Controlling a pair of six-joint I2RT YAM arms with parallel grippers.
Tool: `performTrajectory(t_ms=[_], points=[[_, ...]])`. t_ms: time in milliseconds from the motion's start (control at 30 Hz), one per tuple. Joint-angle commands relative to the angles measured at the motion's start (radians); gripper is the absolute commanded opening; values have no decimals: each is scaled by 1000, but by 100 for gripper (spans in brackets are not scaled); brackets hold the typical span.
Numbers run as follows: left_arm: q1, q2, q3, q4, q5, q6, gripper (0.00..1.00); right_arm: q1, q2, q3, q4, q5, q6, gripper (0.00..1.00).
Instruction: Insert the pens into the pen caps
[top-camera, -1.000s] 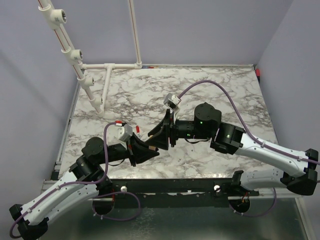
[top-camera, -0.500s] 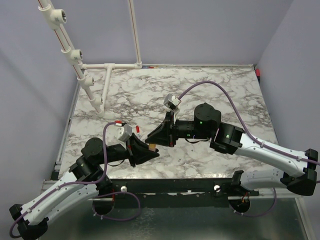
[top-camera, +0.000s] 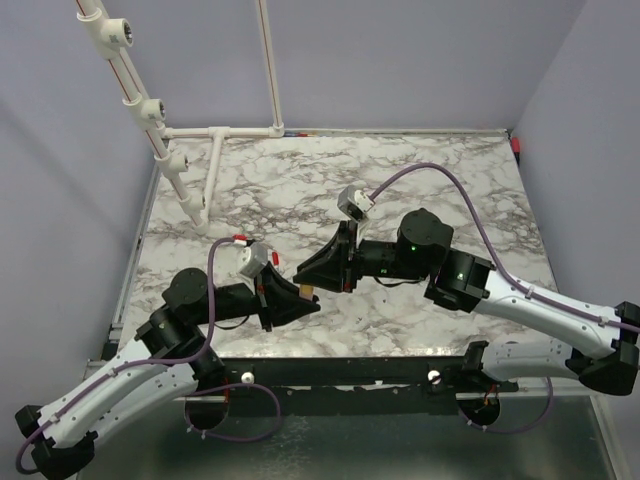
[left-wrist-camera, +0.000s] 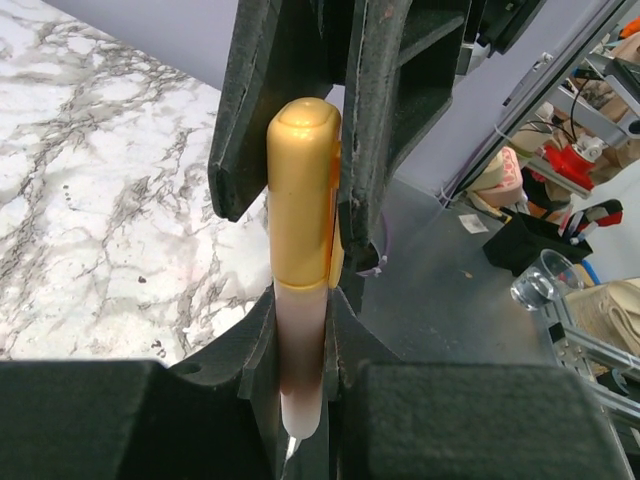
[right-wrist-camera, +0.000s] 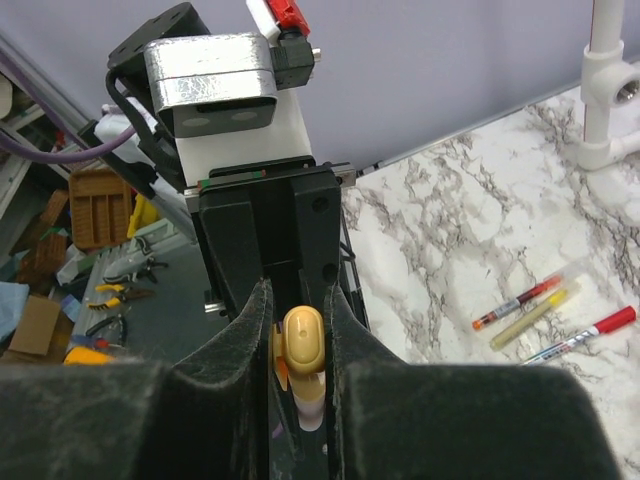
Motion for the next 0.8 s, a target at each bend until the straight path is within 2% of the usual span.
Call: performTrajectory(t_ms=[0,500,767], points=[[5,20,122,102,-33,-13,0,11,0,-44,-108,-100,-46,1],[5,165,318,51,23,56,0,17,-47,-120,-127,-198,-29,1],[6,229,413,30,7,100,0,30,-66,-168,-138,-193,-19,1]])
